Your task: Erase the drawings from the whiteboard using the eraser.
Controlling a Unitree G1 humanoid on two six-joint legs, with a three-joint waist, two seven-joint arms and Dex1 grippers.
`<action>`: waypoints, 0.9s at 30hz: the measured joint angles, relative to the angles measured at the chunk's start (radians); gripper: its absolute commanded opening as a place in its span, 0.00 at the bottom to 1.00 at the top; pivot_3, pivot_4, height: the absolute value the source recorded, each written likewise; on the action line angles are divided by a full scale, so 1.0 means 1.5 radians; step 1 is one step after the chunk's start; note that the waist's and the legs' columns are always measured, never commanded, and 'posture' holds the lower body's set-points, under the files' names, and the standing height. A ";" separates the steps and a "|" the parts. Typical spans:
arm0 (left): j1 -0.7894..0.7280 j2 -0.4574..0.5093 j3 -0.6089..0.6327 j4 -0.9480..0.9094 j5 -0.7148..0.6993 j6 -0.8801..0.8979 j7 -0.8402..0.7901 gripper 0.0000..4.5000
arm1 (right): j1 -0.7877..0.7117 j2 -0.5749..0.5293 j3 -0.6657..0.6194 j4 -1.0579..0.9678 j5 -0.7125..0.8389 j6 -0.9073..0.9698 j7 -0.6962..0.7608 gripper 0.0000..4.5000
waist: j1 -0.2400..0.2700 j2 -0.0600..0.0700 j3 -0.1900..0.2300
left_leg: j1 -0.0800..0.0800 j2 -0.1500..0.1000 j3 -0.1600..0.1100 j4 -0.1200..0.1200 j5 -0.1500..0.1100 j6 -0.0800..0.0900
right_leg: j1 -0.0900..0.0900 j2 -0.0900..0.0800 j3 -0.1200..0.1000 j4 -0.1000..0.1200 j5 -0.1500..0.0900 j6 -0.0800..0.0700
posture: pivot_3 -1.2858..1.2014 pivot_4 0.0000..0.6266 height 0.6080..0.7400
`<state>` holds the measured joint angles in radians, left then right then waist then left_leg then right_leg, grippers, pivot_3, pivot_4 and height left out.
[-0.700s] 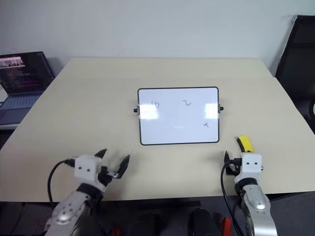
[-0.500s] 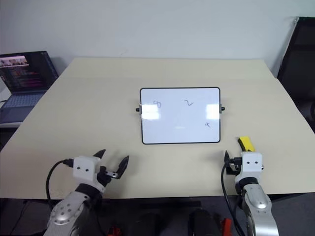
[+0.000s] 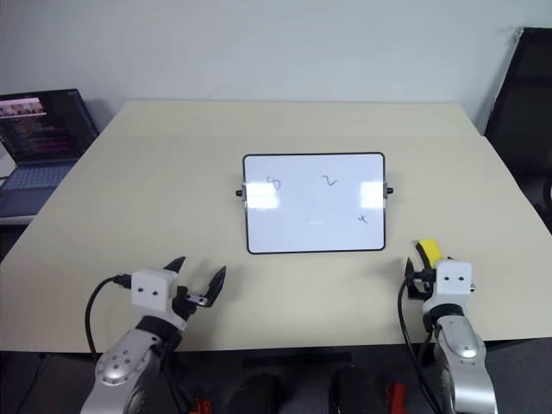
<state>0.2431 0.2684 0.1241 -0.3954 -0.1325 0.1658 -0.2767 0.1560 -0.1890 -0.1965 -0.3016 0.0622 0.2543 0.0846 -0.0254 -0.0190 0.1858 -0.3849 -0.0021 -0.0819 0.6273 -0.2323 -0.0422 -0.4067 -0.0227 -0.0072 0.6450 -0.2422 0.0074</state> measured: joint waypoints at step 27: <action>-0.109 0.028 -0.018 -0.048 -0.017 0.089 -0.003 1.00 | -0.051 -0.014 -0.013 0.027 0.010 0.001 0.009 1.00 | 0.000 0.000 0.000 | 0.000 -0.002 0.000 0.000 0.000 0.000 | 0.000 0.002 0.000 0.001 0.000 0.000 | 0.52 0.24 1.00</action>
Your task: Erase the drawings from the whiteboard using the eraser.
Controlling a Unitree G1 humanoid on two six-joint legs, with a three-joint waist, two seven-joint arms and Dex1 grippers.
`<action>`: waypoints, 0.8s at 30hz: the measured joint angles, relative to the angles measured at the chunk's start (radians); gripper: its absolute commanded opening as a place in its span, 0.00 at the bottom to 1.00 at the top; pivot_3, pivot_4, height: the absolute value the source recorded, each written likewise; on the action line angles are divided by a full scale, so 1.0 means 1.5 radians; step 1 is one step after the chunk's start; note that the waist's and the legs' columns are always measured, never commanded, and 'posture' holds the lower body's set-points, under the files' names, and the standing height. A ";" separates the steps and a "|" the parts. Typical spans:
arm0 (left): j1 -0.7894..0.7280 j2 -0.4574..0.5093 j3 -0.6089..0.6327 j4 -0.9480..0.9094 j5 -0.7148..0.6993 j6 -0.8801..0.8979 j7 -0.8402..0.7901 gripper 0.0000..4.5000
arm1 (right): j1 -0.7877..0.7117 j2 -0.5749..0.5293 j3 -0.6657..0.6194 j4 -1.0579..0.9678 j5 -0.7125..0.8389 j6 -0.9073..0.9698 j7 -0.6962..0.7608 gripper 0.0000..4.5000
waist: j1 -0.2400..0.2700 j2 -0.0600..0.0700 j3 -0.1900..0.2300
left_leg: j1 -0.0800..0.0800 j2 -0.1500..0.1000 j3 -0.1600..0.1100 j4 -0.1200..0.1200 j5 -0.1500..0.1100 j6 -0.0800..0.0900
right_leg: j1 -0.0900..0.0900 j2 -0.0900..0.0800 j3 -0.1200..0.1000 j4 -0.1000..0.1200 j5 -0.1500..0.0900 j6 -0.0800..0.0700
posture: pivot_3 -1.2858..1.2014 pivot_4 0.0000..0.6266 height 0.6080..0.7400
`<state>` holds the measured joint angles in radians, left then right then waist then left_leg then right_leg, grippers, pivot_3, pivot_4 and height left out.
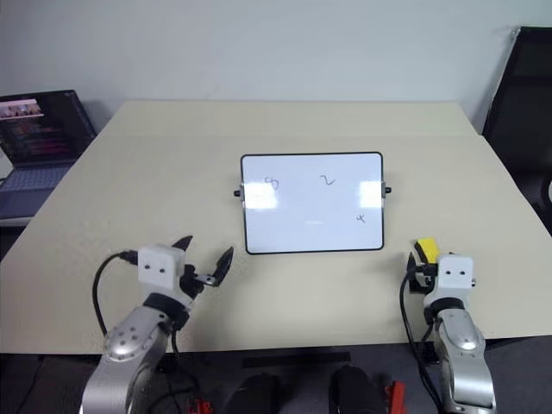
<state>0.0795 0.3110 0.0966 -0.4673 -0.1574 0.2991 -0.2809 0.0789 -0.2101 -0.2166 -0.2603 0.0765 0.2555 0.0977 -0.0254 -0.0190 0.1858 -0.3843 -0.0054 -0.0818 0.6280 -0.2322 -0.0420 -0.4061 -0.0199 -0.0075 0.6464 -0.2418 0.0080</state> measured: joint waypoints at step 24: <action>-0.270 0.085 -0.099 0.108 -0.300 0.142 -0.410 1.00 | -0.088 -0.058 -0.054 0.019 0.109 0.135 0.056 1.00 | -0.002 0.000 0.000 | 0.000 -0.001 0.000 0.000 0.000 0.000 | 0.000 0.002 0.000 0.000 0.003 0.004 | 0.52 0.24 1.00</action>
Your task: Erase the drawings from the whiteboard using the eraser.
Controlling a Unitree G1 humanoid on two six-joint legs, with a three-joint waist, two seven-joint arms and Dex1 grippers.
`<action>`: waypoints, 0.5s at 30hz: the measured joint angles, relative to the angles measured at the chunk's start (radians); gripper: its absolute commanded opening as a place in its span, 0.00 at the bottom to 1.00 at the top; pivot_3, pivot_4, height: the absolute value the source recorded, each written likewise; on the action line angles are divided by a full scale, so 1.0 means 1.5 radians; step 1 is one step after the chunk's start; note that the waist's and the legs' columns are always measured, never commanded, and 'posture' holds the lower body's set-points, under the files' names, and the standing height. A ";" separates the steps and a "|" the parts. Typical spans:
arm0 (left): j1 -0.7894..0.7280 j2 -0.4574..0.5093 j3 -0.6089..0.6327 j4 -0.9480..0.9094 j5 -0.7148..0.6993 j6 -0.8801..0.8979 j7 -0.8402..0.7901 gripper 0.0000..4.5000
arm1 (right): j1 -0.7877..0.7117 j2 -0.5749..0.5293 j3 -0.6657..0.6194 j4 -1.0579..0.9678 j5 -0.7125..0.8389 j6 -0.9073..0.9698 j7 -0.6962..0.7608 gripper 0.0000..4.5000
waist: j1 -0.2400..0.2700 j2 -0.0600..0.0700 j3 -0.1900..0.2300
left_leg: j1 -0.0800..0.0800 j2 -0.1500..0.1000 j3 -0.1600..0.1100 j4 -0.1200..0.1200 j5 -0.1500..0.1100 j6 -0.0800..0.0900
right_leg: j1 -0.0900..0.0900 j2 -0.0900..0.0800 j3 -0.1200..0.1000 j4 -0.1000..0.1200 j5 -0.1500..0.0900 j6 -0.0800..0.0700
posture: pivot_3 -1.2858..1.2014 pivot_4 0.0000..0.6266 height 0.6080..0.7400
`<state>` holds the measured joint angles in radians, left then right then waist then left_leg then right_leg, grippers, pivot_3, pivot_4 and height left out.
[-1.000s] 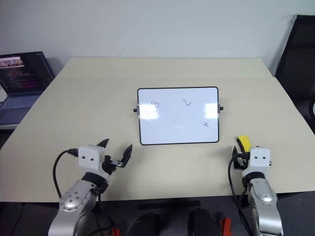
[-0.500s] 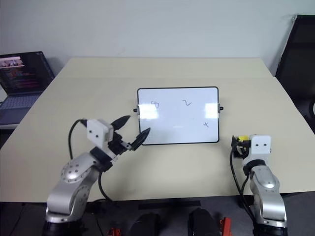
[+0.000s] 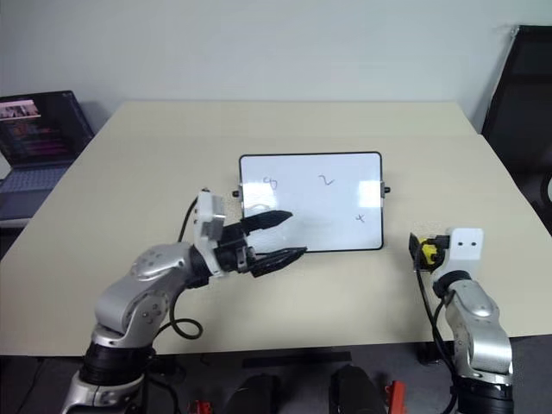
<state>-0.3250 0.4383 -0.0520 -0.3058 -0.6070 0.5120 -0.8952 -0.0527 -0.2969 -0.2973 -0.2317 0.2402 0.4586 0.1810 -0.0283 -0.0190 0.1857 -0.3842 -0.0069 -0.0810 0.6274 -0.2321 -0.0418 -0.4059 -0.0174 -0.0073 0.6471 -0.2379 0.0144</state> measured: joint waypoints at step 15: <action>-0.015 0.002 -0.019 0.015 -0.002 -0.004 -0.026 1.00 | 0.055 0.010 0.005 0.015 0.005 -0.049 0.012 1.00 | 0.000 0.000 0.000 | 0.000 0.000 0.000 0.000 0.000 0.000 | 0.000 0.000 0.000 0.000 0.000 0.000 | 0.52 0.24 1.00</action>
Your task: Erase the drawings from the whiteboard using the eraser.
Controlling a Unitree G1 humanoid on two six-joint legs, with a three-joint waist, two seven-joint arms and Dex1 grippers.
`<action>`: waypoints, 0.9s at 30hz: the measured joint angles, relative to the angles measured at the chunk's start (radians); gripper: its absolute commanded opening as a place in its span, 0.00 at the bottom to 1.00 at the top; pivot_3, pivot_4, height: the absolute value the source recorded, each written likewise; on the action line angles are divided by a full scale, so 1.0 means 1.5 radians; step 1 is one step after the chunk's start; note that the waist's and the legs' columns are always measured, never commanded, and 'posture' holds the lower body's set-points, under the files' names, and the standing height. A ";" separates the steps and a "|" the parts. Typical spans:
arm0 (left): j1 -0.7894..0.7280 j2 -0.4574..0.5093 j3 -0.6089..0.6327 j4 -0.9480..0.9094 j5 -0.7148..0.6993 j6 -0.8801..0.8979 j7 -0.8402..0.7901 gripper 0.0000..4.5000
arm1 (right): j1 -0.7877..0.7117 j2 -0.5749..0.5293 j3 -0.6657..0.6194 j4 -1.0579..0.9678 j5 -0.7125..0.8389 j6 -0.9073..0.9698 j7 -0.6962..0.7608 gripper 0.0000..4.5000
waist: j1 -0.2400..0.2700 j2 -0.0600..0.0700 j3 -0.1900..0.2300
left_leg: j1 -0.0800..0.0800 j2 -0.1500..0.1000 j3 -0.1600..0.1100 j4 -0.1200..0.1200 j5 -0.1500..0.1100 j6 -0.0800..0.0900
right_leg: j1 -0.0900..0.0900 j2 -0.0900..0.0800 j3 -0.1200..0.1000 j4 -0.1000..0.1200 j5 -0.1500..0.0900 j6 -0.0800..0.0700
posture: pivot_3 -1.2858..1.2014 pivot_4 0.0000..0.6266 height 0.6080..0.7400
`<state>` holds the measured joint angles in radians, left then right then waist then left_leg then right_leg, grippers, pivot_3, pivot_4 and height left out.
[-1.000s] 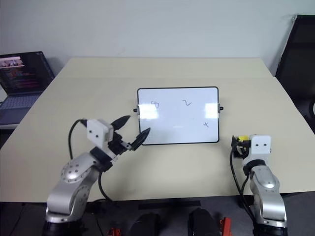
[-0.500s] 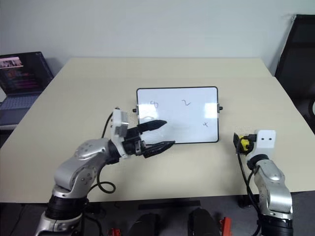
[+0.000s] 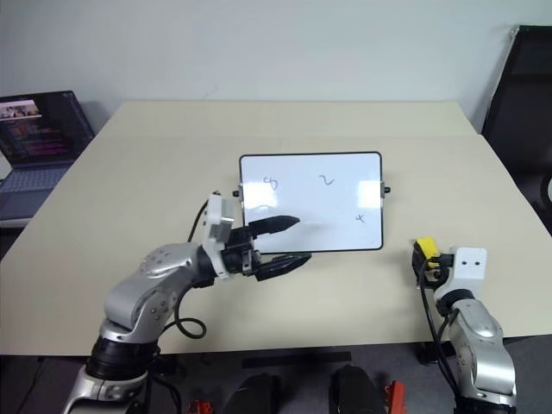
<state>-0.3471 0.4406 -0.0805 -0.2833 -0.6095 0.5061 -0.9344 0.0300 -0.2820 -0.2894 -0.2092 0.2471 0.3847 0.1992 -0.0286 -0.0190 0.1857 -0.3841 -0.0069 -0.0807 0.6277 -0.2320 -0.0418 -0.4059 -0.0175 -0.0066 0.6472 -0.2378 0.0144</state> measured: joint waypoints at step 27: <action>0.042 0.070 -0.048 -0.016 0.061 -0.031 -0.040 1.00 | -0.055 -0.015 0.020 0.066 -0.002 -0.018 0.023 1.00 | 0.001 0.000 0.000 | 0.000 0.000 0.000 0.000 0.000 0.000 | 0.000 0.000 0.000 0.000 0.000 0.000 | 0.52 0.24 1.00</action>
<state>-0.2847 0.5455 -0.1528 -0.3073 -0.5180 0.4588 -0.9945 -0.0524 -0.3044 -0.2601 -0.1103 0.2445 0.3573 0.2340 -0.0277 -0.0189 0.1857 -0.3839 -0.0067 -0.0806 0.6278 -0.2320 -0.0417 -0.4059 -0.0178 -0.0064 0.6477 -0.2378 0.0143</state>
